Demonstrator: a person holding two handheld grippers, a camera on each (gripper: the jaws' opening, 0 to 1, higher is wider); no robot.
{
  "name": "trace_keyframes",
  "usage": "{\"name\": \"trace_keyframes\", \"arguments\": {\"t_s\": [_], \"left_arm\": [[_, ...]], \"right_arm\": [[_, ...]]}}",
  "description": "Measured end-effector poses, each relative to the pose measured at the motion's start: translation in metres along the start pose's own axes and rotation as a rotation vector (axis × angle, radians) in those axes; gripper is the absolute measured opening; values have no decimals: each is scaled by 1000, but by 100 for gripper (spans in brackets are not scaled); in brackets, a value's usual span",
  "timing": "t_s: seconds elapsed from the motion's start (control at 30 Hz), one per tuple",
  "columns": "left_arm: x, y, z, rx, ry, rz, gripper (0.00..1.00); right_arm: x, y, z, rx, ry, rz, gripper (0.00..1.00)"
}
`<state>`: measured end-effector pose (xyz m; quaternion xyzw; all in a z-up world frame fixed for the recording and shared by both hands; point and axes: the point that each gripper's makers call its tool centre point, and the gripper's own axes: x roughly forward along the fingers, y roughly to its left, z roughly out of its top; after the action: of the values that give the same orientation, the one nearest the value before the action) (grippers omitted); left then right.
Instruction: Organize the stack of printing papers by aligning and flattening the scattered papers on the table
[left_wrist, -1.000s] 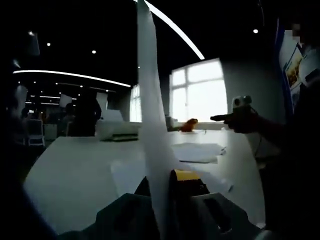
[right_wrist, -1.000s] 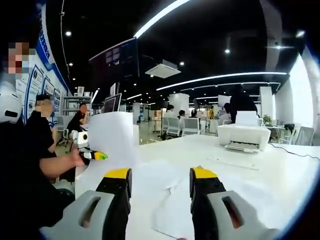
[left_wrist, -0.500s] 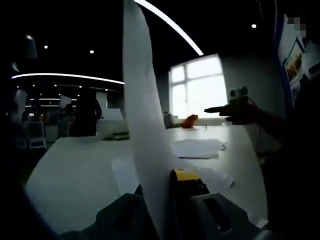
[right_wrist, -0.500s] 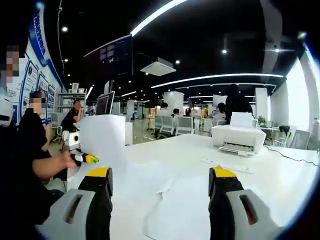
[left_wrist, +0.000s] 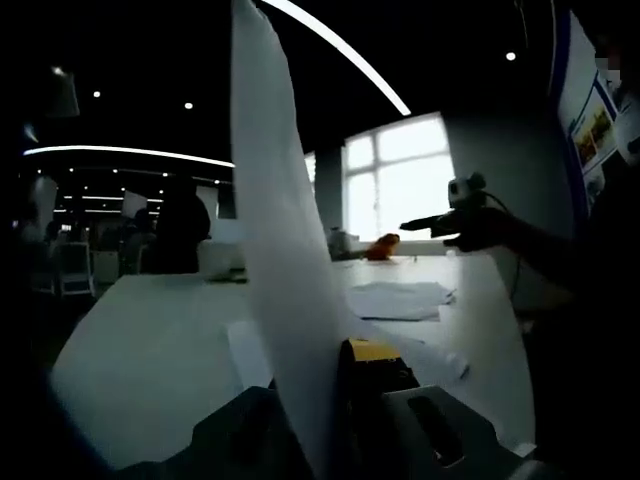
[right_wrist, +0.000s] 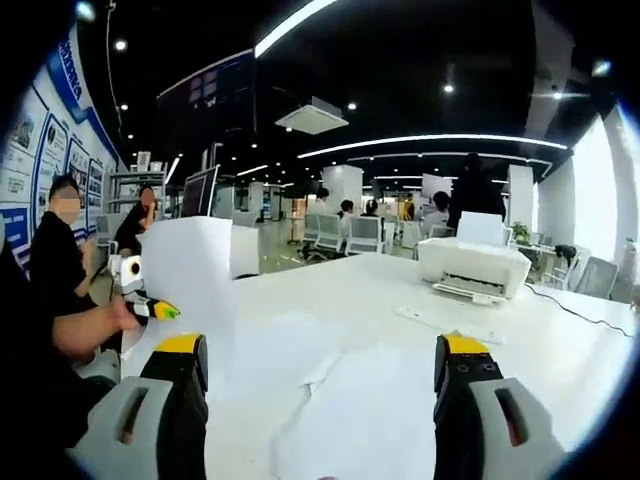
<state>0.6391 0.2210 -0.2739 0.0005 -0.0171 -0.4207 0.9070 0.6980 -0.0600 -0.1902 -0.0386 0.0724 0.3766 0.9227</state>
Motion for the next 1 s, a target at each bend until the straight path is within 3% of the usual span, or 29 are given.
{"name": "trace_keyframes", "arguments": {"t_s": [0.1, 0.43, 0.77, 1.0], "left_arm": [[0, 1, 0, 0, 1, 3, 6], [3, 4, -5, 2, 23, 20, 6], [3, 4, -5, 10, 23, 31, 6], [3, 3, -6, 18, 29, 29, 6]], "right_arm": [[2, -8, 1, 9, -6, -9, 90], [8, -37, -19, 19, 71, -49, 88], [20, -37, -27, 10, 97, -15, 86], [21, -34, -26, -2, 110, -34, 86]]}}
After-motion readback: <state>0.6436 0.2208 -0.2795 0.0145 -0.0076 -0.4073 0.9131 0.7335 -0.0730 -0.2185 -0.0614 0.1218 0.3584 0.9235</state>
